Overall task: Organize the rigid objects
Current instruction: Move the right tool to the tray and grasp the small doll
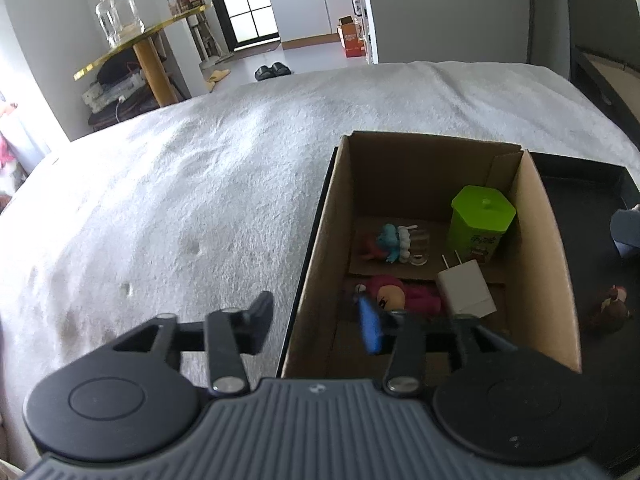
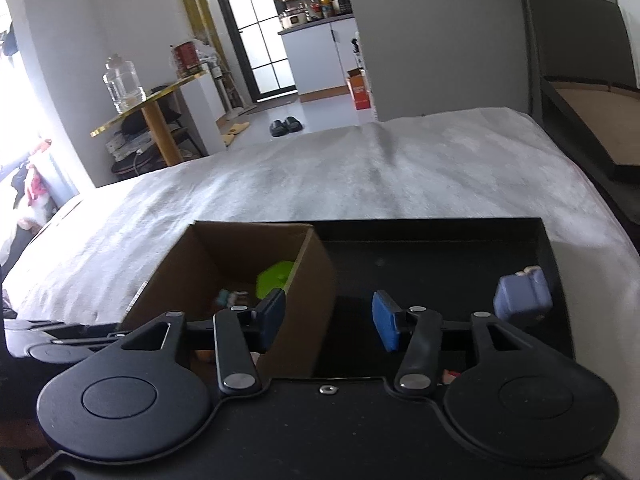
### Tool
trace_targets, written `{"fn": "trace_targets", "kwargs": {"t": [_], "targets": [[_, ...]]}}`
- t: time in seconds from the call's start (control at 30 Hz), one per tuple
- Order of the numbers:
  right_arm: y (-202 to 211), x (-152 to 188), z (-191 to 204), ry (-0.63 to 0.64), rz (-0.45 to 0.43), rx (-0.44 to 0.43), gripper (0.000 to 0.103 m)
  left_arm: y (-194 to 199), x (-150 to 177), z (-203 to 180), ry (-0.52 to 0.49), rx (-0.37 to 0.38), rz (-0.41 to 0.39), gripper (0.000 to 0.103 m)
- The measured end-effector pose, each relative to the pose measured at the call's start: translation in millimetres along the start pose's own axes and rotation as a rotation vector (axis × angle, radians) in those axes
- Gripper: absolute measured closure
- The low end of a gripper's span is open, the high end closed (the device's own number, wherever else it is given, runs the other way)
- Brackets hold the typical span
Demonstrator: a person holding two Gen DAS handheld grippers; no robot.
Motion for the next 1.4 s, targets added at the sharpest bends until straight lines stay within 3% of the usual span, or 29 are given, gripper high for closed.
{"fn": "trace_targets", "kwargs": {"t": [0.53, 0.7, 0.97, 1.1, 1.13, 1.17, 1.2, 1.4], "targets": [[-13, 18, -51, -0.047, 0.053, 0.079, 0.051, -5, -6, -13, -0.045, -0.047, 0.027, 0.033], [-18, 28, -65, -0.060, 0.078, 0.118, 0.042, -6, -6, -17, -0.065, -0.062, 0.042, 0.030], [-33, 48, -80, -0.107, 0.134, 0.149, 0.039, -8, -5, -21, -0.089, -0.068, 0.056, 0.027], [-41, 52, -80, -0.122, 0.155, 0.156, 0.031, -7, -8, -23, -0.099, -0.080, 0.058, 0.027], [-42, 51, -80, -0.118, 0.155, 0.160, 0.031, -6, -8, -24, -0.104, -0.080, 0.055, 0.027], [-42, 51, -79, -0.113, 0.149, 0.155, 0.041, -6, -8, -25, -0.110, -0.082, 0.055, 0.027], [-42, 50, -78, -0.102, 0.148, 0.152, 0.064, -5, -8, -25, -0.115, -0.084, 0.056, 0.027], [-36, 43, -73, -0.075, 0.152, 0.125, 0.065, -3, -8, -26, -0.106, -0.085, 0.056, 0.027]]}}
Point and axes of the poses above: each gripper's, at about its wrist camera, not at the fingertips, and y roughly against the way its jaws point, z to its left, x to its underside, the point moved 6 cm from there along -y, roughly the way its jaws point, and after that the axes turned 11 degrees about -y, right-handed, at the moved point
